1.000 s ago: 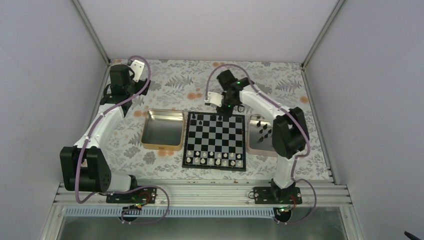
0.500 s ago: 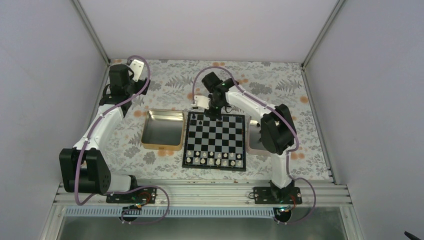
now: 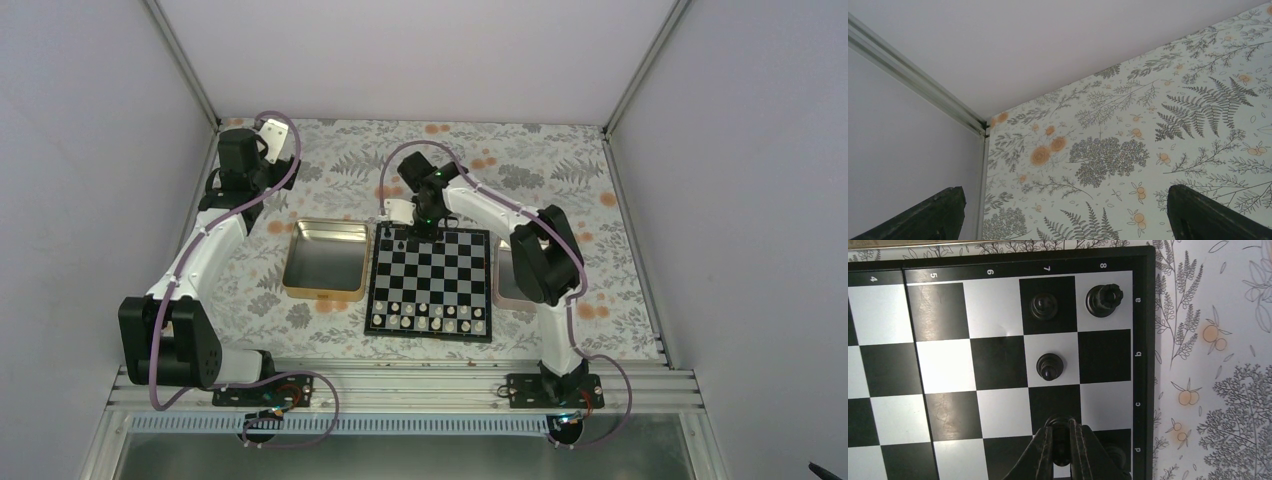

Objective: Set up the chess pieces on the board
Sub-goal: Place the chess piece on the chessboard.

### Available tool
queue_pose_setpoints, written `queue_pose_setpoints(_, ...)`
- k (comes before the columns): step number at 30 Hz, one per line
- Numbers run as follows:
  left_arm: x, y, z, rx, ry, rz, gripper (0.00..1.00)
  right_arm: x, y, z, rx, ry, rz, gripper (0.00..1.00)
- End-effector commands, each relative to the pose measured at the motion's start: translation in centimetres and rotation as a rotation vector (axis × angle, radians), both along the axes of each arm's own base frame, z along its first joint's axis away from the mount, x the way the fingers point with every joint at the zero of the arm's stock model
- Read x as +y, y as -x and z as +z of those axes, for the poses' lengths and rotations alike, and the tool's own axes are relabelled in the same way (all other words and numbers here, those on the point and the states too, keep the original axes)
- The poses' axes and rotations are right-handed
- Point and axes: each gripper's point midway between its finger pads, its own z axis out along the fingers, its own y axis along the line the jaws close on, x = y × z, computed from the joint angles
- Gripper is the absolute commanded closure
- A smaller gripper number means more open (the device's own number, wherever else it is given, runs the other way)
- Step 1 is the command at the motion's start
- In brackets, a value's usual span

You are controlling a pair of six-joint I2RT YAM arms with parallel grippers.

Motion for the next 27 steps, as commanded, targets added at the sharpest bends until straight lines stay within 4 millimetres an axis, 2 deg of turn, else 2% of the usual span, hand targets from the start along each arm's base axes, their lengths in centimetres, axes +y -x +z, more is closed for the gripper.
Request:
queue_pose_setpoints(1, 0.1, 0.0, 1.3, -0.04, 0.005, -0.005, 0.0, 0.7, 0.5, -1.3, 0.026, -0.002, 0.014, 0.92)
queue_pose_setpoints(15, -0.2, 0.1, 1.0, -0.032, 0.014, -0.019, 0.0, 0.6, 0.7, -2.9, 0.049, 0.009, 0.011, 0.92)
queue_pose_setpoints(27, -0.4, 0.0, 1.0, -0.03, 0.018, -0.031, 0.0, 0.5, 0.8, -3.4, 0.061, 0.019, 0.011, 0.9)
